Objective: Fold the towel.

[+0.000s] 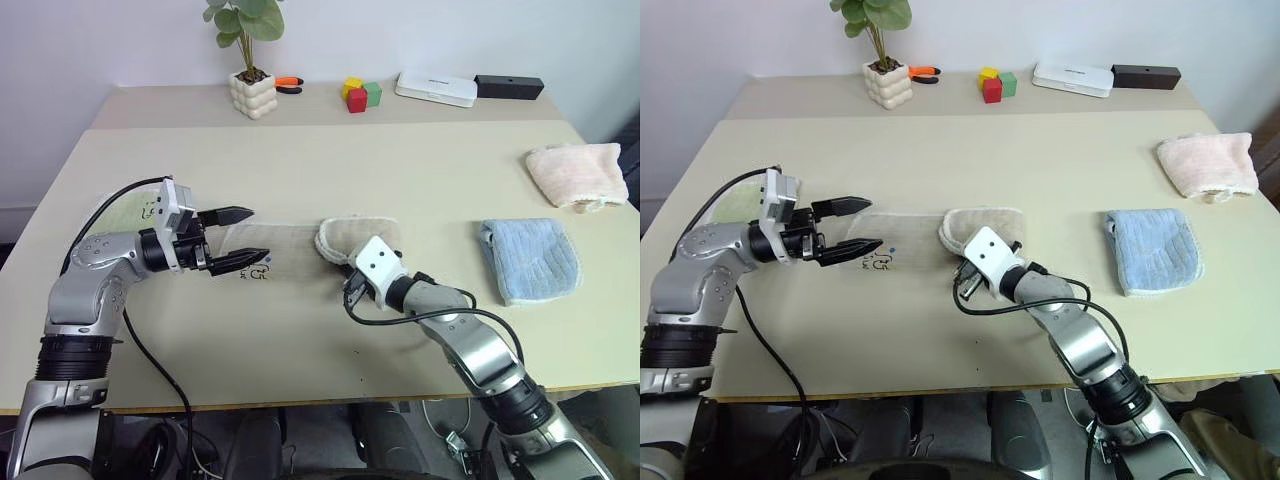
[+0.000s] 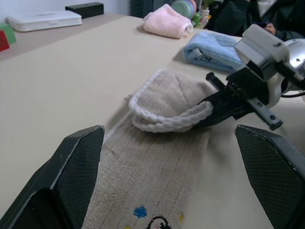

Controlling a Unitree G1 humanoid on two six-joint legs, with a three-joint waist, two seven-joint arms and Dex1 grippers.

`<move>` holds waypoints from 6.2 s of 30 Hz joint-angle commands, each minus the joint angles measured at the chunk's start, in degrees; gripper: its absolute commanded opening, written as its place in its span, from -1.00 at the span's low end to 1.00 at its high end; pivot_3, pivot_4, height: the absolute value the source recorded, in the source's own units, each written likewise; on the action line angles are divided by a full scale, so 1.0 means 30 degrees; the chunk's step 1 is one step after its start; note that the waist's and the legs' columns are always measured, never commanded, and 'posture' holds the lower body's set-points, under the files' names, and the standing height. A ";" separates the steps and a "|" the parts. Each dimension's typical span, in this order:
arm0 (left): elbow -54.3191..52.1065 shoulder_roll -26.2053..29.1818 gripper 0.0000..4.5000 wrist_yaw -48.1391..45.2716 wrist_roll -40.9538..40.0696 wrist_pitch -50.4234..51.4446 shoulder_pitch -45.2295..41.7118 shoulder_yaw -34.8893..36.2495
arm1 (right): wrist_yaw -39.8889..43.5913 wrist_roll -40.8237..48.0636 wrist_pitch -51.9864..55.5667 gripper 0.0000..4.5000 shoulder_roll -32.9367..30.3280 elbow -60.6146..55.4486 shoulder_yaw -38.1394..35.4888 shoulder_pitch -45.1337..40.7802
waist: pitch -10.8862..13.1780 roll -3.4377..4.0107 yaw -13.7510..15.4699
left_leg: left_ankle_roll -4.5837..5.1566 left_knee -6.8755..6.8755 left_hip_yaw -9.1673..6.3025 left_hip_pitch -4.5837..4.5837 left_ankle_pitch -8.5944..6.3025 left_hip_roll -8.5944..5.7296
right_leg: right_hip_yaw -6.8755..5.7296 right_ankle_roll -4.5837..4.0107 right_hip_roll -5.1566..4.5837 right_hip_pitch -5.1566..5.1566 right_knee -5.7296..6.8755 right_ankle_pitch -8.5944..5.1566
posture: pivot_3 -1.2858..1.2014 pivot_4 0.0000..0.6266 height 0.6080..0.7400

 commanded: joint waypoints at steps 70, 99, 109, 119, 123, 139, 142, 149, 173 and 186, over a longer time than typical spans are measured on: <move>-0.7764 -0.8394 1.00 2.7919 -1.9304 0.9707 0.8446 0.5987 | 0.9311 1.1823 0.3877 0.97 -0.6319 -0.3598 -1.0123 -0.0336 | -0.0026 -0.0071 0.0119 | -0.0001 0.0019 -0.0020 0.0046 -0.0007 -0.0015 | -0.0002 -0.0071 -0.0013 0.0073 -0.0034 -0.0035 | 0.03 -0.52 1.00; -0.3223 -0.7434 -0.99 1.9137 -1.1294 0.9879 -0.2625 -0.2816 | 1.1219 1.3352 0.2293 1.00 -0.8470 -0.4356 -1.7841 0.5071 | -0.0036 -0.0070 0.0566 | -0.0003 0.0016 -0.0017 0.0017 -0.0005 -0.0038 | -0.0007 -0.0072 -0.0012 0.0183 -0.0268 -0.0014 | 0.03 -0.52 1.00; 0.2382 -1.0112 -0.99 1.2243 -0.3704 0.7505 -0.6198 -0.8342 | 0.9239 1.2789 0.1767 1.00 -0.8412 -0.5161 -1.7626 0.4833 | -0.0030 -0.0069 0.0547 | 0.0010 -0.0002 -0.0018 -0.0004 -0.0013 -0.0038 | -0.0006 -0.0059 -0.0008 0.0178 -0.0317 -0.0013 | 0.03 -0.52 1.00; 0.4196 -1.1492 0.28 0.9982 0.0108 0.5572 -0.5828 -0.8971 | 0.7770 1.3056 0.2041 1.00 -0.8119 -0.5831 -1.7302 0.4852 | -0.0029 -0.0069 0.0564 | 0.0016 0.0004 -0.0023 -0.0021 -0.0016 -0.0038 | -0.0006 -0.0030 -0.0012 0.0172 -0.0319 0.0000 | 0.03 -0.52 1.00; 0.3525 -1.1493 0.95 0.9426 -0.0010 0.6057 -0.5617 -0.8209 | 0.7698 1.3015 0.1966 1.00 -0.8104 -0.5376 -1.6816 0.4398 | -0.0029 -0.0068 0.0565 | 0.0017 0.0006 -0.0022 -0.0019 -0.0016 -0.0037 | -0.0005 -0.0010 -0.0011 0.0174 -0.0317 0.0011 | 0.03 -0.52 1.00; 0.2637 -1.2127 0.36 1.3064 0.0338 0.3699 -0.5202 -0.2184 | -0.0135 1.1390 0.2366 0.61 -0.1080 -0.3744 -1.2679 0.0093 | -0.0030 -0.0044 0.0558 | 0.0014 0.0008 -0.0040 -0.0006 -0.0014 -0.0030 | -0.0010 0.0054 -0.0007 0.0171 -0.0289 0.0047 | 0.03 -0.52 1.00; 0.2784 -1.2323 -0.28 1.4041 0.1360 0.2509 -0.4911 -0.2091 | -0.1899 1.0095 0.1892 -0.03 0.0893 -0.4159 -1.1336 0.0629 | -0.0030 -0.0044 0.0665 | 0.0013 0.0004 -0.0046 -0.0031 -0.0014 -0.0034 | -0.0020 0.0062 -0.0013 0.0160 -0.0294 0.0051 | 0.03 -0.52 1.00; 0.2107 -1.3660 -1.00 1.4618 0.1548 0.2682 -0.4230 -0.2611 | -0.4041 0.5506 0.0123 -0.98 0.3336 -0.4627 -0.6577 0.2635 | -0.0032 -0.0041 0.0591 | 0.0007 0.0014 -0.0045 -0.0104 -0.0010 -0.0039 | -0.0022 0.0076 -0.0019 0.0091 -0.0286 0.0061 | 0.03 -0.52 1.00; 0.4620 -1.2252 -0.89 1.5978 0.5399 0.1106 -0.3142 -0.3355 | -0.7337 0.0656 -0.4060 -0.63 0.4632 0.2871 -0.8591 0.2874 | -0.0054 -0.0027 0.0433 | 0.0003 0.0009 -0.0039 0.0050 -0.0008 -0.0033 | -0.0014 0.0067 -0.0007 0.0225 -0.0277 0.0066 | 0.03 -0.52 1.00; 0.2472 -0.8583 0.98 0.9678 0.2336 0.1413 -0.3580 -0.1544 | -0.5208 0.7755 0.3267 1.00 0.3473 -0.1202 -1.3414 0.0349 | -0.0044 -0.0010 0.0510 | 0.0003 -0.0007 -0.0041 0.0022 -0.0008 -0.0033 | -0.0018 0.0068 -0.0012 0.0195 -0.0265 0.0065 | 0.03 -0.52 1.00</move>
